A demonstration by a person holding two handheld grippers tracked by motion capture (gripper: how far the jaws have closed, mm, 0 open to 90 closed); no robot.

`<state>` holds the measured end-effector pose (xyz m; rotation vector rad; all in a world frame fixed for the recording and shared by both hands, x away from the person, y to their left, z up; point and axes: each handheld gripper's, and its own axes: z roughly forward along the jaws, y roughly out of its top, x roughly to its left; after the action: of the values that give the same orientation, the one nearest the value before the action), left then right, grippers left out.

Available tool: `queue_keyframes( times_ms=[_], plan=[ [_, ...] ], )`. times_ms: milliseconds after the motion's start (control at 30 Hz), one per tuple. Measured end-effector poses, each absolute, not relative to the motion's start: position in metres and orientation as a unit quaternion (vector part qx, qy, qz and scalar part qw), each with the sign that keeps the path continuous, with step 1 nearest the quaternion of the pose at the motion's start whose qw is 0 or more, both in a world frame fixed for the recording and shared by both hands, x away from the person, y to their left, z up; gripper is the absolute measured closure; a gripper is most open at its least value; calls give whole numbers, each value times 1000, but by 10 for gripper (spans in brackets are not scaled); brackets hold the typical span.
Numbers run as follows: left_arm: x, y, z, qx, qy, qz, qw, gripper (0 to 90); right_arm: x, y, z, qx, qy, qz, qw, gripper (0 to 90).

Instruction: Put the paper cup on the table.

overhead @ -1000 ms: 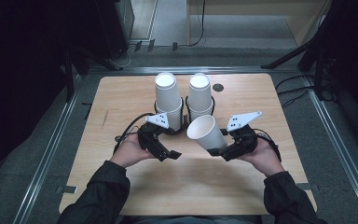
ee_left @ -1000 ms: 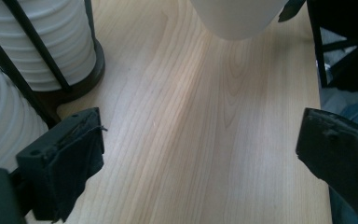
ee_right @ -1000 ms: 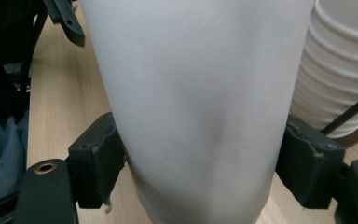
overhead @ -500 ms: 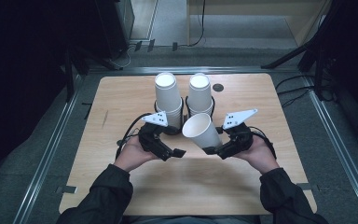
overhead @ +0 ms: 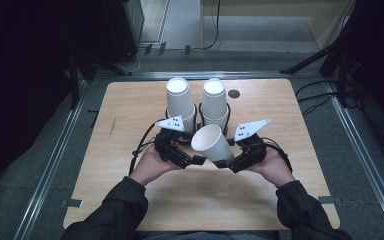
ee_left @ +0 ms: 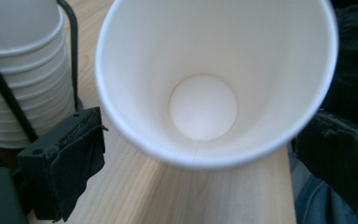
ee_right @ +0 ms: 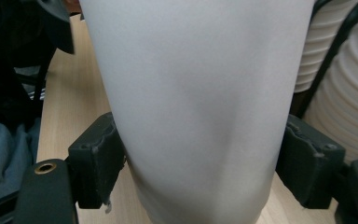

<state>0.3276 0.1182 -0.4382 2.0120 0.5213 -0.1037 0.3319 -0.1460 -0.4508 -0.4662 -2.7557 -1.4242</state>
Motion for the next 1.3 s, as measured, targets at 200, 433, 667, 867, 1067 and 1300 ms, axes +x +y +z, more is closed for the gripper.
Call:
queue_keyframes(
  times_ms=[200, 433, 667, 867, 1067, 1300],
  plan=[
    [326, 112, -438, 836, 212, -42, 505, 16, 329, -131, -457, -135, -882, -452, 13, 230],
    [323, 109, -438, 834, 211, -21, 509, 75, 326, -124, -460, -132, -881, -453, 19, 231],
    [322, 109, -437, 837, 206, -20, 506, 143, 325, -125, -460, -132, -881, -455, 19, 231],
    [321, 109, -436, 842, 206, -23, 499, 157, 325, -124, -460, -134, -884, -447, 24, 221],
    [320, 110, -437, 850, 201, -25, 486, 164, 321, -125, -459, -128, -888, -440, 22, 147],
    [322, 116, -438, 856, 203, -14, 475, 164, 320, -133, -459, -137, -894, -425, 25, 147]
  ],
)
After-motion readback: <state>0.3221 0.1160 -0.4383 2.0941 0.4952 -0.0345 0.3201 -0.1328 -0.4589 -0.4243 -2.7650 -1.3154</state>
